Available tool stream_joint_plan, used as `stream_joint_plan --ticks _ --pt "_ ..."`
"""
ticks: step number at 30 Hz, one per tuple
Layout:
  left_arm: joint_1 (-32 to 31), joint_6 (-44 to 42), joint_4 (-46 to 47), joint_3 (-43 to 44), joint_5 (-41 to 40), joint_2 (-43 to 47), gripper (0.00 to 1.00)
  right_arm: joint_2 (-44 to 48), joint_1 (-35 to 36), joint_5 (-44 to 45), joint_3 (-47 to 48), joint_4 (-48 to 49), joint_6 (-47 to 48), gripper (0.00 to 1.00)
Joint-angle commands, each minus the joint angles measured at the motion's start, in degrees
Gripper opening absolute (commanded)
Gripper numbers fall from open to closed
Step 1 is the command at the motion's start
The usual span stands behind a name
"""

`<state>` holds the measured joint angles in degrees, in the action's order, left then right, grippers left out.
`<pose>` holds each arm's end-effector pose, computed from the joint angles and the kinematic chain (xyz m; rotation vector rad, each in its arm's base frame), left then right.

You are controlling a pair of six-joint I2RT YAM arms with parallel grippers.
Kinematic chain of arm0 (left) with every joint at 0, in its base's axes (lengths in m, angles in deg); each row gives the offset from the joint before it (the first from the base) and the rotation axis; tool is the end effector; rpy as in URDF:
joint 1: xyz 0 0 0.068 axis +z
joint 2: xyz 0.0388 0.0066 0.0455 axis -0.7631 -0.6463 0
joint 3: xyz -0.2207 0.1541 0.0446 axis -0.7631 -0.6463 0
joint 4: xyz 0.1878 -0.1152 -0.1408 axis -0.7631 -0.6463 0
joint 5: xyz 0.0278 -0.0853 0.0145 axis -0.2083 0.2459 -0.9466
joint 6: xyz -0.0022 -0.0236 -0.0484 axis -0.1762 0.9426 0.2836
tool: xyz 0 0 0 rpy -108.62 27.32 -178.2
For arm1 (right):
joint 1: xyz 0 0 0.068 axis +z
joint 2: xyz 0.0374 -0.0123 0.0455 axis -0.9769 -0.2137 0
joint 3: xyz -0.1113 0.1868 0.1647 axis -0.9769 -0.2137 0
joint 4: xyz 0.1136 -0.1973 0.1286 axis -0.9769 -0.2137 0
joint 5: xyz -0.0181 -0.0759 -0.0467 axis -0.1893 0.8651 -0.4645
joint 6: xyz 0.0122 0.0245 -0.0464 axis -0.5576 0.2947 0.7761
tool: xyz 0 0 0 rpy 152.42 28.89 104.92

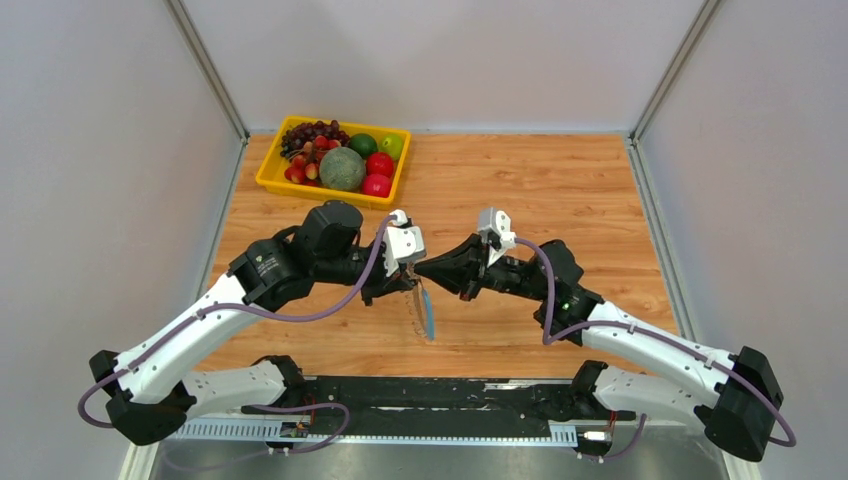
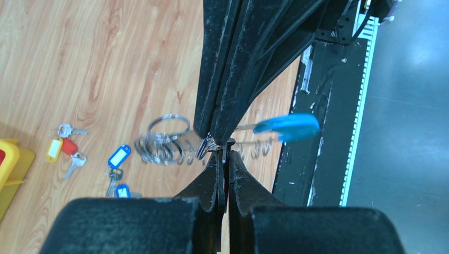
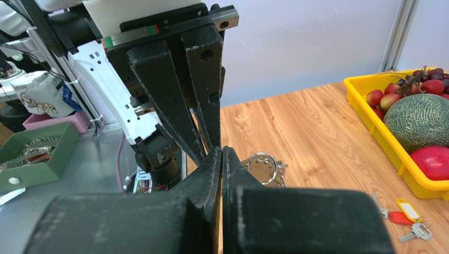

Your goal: Remove the keys from the keyring

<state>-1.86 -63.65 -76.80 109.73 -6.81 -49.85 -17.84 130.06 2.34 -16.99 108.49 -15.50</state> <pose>0.1140 -0.1649 0.3891 1.3627 1.8033 -0.7977 0.1274 0.1915 0.3360 -0.8856 1.2302 1.2480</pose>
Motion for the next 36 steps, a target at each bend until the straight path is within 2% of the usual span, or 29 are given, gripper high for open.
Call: stream_joint_plan --ticks 1,9,14,20,25,26,28,30,33,36 --pt "0.2 1.6 4.5 -0.4 3.0 0.7 0.0 -1.0 -0.3 -0.3 0.3 9.0 -3.1 0.0" --pt "0.2 1.7 6.9 -2.6 0.3 1.3 0.0 1.0 -0.3 -0.1 -1.9 13.6 -4.8 0.0" --pt "0.2 2.4 8.2 -4.5 0.7 1.9 0.0 5.3 -0.3 5.4 -5.0 15.1 -4.2 0.0" --pt "0.8 3.9 8.5 -6.8 -0.3 2.2 0.0 10.6 -0.4 17.3 -7.2 11.2 -2.4 0.0" --pt "1.3 5.8 11.6 -8.4 -1.3 2.9 0.0 11.3 -0.3 16.7 -7.5 8.5 -1.5 0.0" --pt "1.4 6.0 12.5 -8.2 -1.7 3.4 0.0 11.1 -0.3 15.4 -7.2 7.2 -1.0 0.04" --pt "1.5 6.1 12.7 -7.0 -3.3 3.9 0.0 10.9 -0.3 13.9 -7.1 5.6 -0.5 0.2" --pt "1.5 5.1 11.3 -4.8 -4.2 4.1 0.0 11.5 -0.3 13.0 -7.5 4.6 0.1 0.22" --pt "1.5 2.4 8.0 -1.3 -4.0 3.2 0.0 12.7 -0.3 12.1 -8.0 2.9 1.9 0.32" --pt "1.5 0.4 4.1 2.4 -0.9 2.3 0.0 13.1 -0.3 10.7 -6.3 -0.8 4.5 0.34"
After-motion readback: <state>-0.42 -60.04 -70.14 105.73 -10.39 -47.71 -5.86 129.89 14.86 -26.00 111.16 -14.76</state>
